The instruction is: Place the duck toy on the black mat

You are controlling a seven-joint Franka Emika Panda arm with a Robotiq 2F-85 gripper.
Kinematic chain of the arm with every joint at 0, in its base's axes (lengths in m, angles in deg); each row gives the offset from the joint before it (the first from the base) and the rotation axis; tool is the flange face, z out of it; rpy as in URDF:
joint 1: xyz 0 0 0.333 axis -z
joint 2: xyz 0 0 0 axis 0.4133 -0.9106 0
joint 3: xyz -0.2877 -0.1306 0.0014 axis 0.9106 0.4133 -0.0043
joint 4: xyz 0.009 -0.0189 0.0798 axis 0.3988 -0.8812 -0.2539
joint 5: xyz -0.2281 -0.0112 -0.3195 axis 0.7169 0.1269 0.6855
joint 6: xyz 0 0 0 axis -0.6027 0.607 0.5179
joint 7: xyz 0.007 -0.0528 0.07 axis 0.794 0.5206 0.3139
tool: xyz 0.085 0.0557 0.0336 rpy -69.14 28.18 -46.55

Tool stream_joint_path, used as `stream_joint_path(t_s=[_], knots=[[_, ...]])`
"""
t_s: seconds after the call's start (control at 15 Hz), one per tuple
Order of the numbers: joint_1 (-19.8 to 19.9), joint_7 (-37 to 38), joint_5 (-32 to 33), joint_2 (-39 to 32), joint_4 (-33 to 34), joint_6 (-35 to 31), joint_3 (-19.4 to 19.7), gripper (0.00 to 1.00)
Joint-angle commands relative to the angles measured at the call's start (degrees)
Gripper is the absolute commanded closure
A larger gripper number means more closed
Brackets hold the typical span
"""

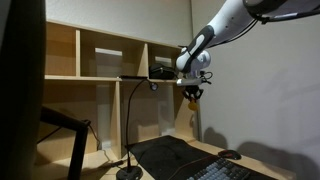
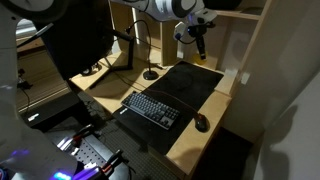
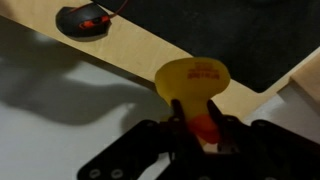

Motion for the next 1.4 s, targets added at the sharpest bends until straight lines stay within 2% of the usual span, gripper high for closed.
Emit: stream_joint_path(t_s=[0.0,0.07,0.53,0.6,0.8,0.87,1.0,1.2,1.27,1.33], knots=[[-0.53,-3.22,-1.77,-0.17,0.13,-1.63,0.65,0.93],[-0.55,-3.95,-2.13,-0.18,0.13,-2.08,0.66,0.73],[-0.64,-3.72,-2.08,-0.17,0.13,-2.0,0.88,0.73],[-0.87,-2.41,-1.89,0.66,0.08,-5.16,1.16,0.93],[-2.98,3.06,3.58,-5.01,1.32,-15.35,4.29,0.93],[-4.1,5.36,6.35,-7.06,-0.44,-19.15,5.75,0.93],[-6.24,8.8,10.45,-9.7,-3.04,-21.25,8.47,0.93],[-8.08,12.76,11.16,-15.51,-3.08,-22.5,11.1,0.93],[-6.85,9.76,8.9,-13.69,-2.92,-21.07,9.24,0.73],[-7.43,10.86,9.06,-15.31,-2.9,-21.59,10.09,0.73]])
